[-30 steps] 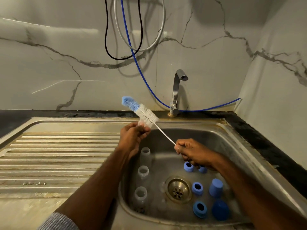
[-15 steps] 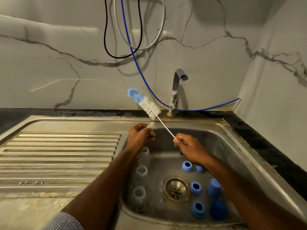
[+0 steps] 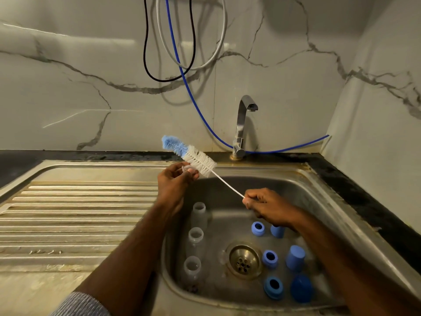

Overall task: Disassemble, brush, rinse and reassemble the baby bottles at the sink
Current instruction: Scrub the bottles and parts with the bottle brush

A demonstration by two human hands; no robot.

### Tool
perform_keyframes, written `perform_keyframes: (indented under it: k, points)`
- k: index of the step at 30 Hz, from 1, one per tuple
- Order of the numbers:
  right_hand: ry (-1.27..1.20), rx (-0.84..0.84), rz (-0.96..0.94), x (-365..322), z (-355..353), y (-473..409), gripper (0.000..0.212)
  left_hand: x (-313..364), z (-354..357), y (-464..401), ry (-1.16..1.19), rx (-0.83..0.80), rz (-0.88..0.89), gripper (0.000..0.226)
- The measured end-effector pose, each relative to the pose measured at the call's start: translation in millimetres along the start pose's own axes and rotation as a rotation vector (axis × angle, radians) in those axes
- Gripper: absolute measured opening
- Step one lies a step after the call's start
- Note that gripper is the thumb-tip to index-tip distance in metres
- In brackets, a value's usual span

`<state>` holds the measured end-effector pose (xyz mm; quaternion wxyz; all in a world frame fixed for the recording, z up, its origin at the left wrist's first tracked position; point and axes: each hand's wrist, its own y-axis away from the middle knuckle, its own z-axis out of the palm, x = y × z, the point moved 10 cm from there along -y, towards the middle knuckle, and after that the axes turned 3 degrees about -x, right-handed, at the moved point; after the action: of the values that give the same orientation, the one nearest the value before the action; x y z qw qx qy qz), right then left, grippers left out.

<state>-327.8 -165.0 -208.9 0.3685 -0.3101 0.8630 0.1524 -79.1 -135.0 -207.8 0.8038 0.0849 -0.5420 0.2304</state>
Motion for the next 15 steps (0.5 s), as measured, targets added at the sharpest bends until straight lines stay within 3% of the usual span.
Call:
perform_keyframes:
  k: [7, 11, 15]
  points:
    - [0.037, 0.087, -0.060, -16.0, 6.6, -6.9, 0.025, -12.6, 47.5, 18.1, -0.350, -0.277, 0.044, 0.013]
    - [0.060, 0.165, -0.094, -22.2, -0.6, -7.1, 0.025, -15.4, 44.7, 11.7, -0.164, -0.201, 0.018, 0.012]
    - [0.098, 0.127, -0.079, -15.2, -10.2, -3.2, 0.027, -16.7, 22.6, 5.3, -0.013, -0.092, -0.046, 0.003]
